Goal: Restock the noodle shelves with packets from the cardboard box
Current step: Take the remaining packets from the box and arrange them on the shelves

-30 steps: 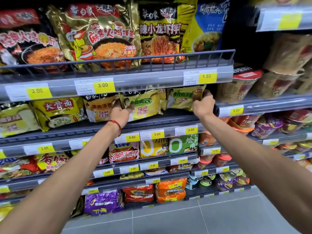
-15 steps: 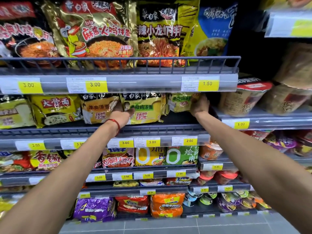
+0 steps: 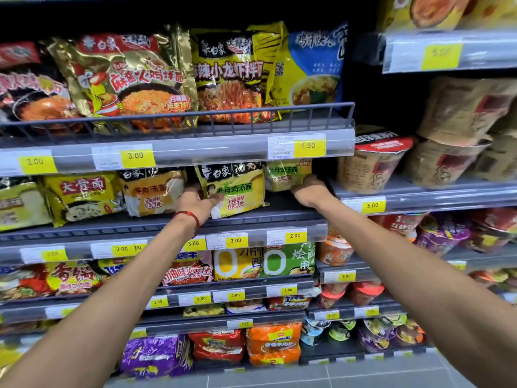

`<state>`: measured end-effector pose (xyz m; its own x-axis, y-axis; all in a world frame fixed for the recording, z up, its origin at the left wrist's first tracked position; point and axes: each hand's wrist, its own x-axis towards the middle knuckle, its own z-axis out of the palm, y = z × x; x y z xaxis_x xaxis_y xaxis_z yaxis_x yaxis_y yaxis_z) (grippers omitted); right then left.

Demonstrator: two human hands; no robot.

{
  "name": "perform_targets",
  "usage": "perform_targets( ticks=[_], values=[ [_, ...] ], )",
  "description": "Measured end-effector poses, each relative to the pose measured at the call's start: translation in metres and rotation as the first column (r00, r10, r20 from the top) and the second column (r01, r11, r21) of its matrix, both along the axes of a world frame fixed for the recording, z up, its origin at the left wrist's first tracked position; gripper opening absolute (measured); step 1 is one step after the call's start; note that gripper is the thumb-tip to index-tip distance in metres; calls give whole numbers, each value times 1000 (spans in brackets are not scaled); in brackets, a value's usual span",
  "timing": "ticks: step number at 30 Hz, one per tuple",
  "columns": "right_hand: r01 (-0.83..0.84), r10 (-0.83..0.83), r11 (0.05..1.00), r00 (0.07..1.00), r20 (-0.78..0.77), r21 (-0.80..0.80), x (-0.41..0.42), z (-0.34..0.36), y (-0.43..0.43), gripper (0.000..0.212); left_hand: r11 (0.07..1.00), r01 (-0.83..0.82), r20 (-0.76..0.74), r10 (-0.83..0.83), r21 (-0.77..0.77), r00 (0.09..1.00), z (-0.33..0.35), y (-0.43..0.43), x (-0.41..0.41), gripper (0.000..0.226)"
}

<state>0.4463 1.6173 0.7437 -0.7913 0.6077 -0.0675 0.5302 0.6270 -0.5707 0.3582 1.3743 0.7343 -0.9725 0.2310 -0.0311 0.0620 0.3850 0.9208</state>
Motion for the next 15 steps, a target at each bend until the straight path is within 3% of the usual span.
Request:
perform_targets(
  ticks=[3,9,12,15],
  values=[
    [-50,49,999,998,46,12,27,5,-10,44,1000,16,17,-16,-14,1000,1,21,6,33],
    [-264,268,951,963,-9,159,63,-10,-6,41,998,60,93,-59,-11,994,4,81,23,19],
    [-288,297,941,954,-32,178,73,-11,-4,48,990,115,0,-116,-78,993,0,105,23,56],
    [-287,303,936,951,-55,205,77,-14,-3,49,967,77,-140,-114,-244,984,1,125,17,52]
  ],
)
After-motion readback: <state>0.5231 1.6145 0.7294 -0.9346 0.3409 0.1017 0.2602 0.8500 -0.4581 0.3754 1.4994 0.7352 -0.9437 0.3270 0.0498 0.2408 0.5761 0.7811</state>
